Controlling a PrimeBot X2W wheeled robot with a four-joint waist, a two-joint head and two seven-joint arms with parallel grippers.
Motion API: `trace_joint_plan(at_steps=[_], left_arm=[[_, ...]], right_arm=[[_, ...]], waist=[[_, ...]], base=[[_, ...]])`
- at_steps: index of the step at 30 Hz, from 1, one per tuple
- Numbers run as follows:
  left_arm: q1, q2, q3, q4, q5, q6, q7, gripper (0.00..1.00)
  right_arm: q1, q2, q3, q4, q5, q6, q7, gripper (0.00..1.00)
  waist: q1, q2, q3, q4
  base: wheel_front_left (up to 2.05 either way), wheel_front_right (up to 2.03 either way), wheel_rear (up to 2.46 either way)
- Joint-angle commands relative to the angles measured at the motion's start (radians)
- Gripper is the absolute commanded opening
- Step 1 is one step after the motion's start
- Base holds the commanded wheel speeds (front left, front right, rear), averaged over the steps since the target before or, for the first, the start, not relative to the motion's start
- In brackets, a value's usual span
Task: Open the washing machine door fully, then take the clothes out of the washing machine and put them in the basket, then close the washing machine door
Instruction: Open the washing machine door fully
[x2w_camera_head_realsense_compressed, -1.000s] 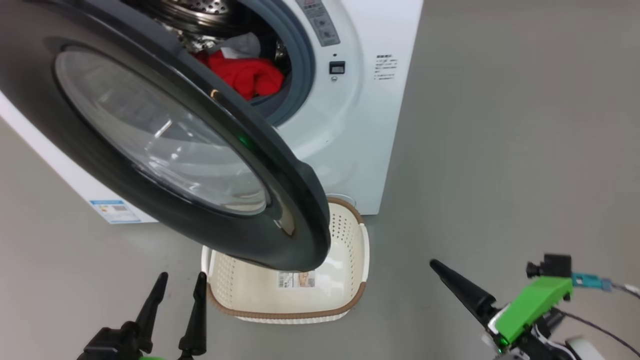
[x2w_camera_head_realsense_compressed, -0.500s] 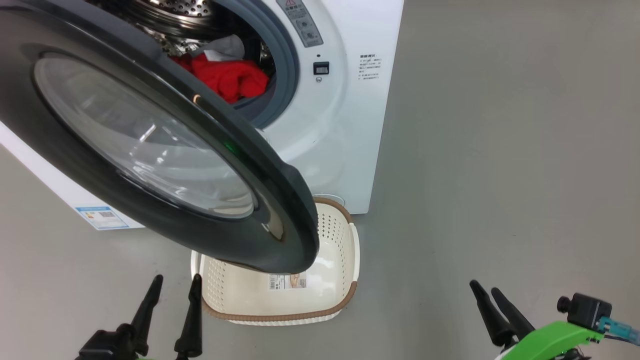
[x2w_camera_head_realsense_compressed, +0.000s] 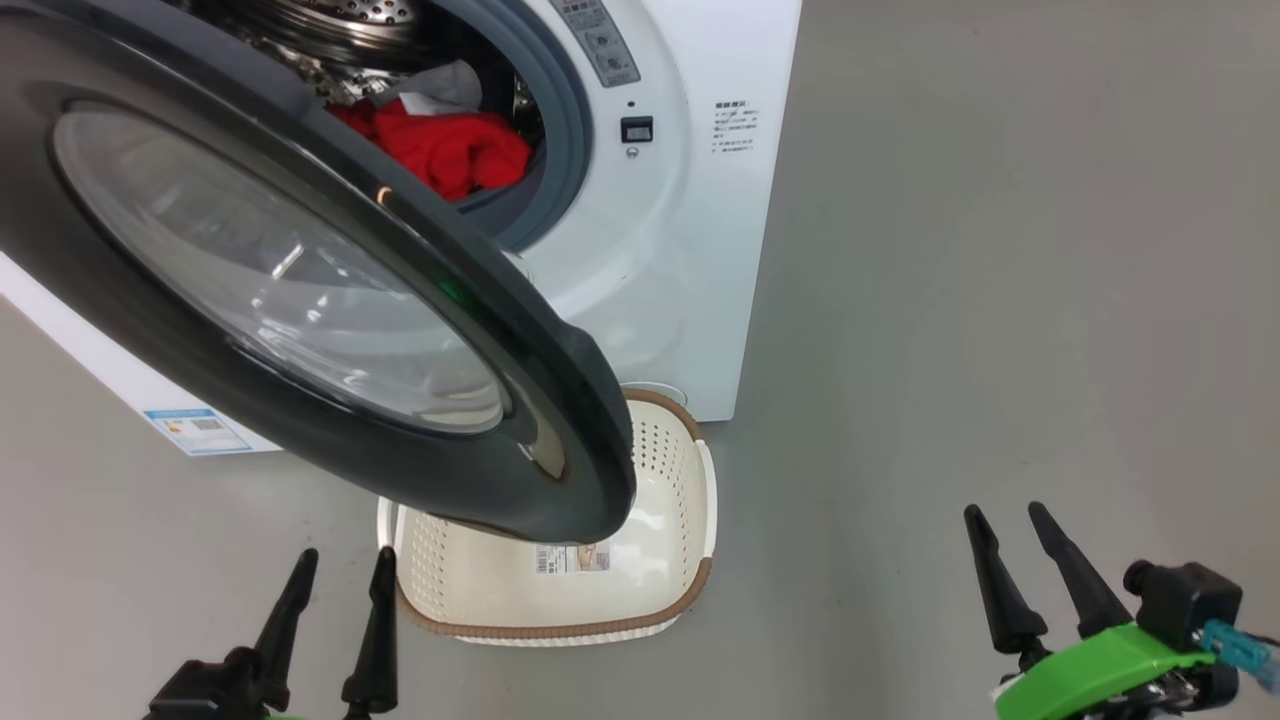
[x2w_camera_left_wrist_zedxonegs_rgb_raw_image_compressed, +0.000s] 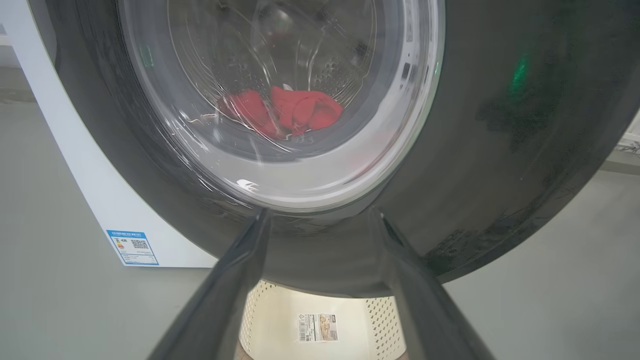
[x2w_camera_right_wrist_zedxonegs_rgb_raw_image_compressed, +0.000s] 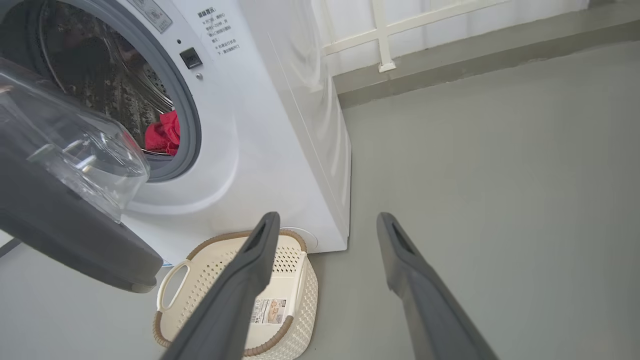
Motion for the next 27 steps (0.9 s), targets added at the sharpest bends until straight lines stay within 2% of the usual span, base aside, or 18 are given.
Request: trace_joint_plan(at_steps=[1, 9, 15, 27], left_arm=[[-0.018, 0.011, 0.038, -0.030, 0.007, -0.006, -0.012, 1.00], [-0.019, 0.011, 0.039, -0.046, 0.005, -0.006, -0.012, 1.00], [-0.014, 0.011, 0.033, -0.051, 0.002, -0.006, -0.012, 1.00], [-0.007, 0.011, 0.026, -0.055, 0.001, -0.006, -0.012, 1.00]], right_arm=[[0.026, 0.009, -0.031, -0.064, -0.071, 0.000, -0.013, 1.00], [0.097, 0.068, -0.160, -0.184, -0.217, 0.000, -0.013, 1.00], [0.135, 0.081, -0.163, -0.177, -0.275, 0.000, -0.013, 1.00], [0.139, 0.085, -0.156, -0.177, -0.288, 0.000, -0.013, 1.00]], waist=[[0.0000, 0.0000, 0.001, 0.004], [0.0000, 0.0000, -0.001, 0.016], [0.0000, 0.0000, -0.007, 0.023], [0.0000, 0.0000, -0.010, 0.025]], base=[[0.00, 0.00, 0.00], [0.00, 0.00, 0.00], [0.00, 0.00, 0.00], [0.00, 0.00, 0.00]])
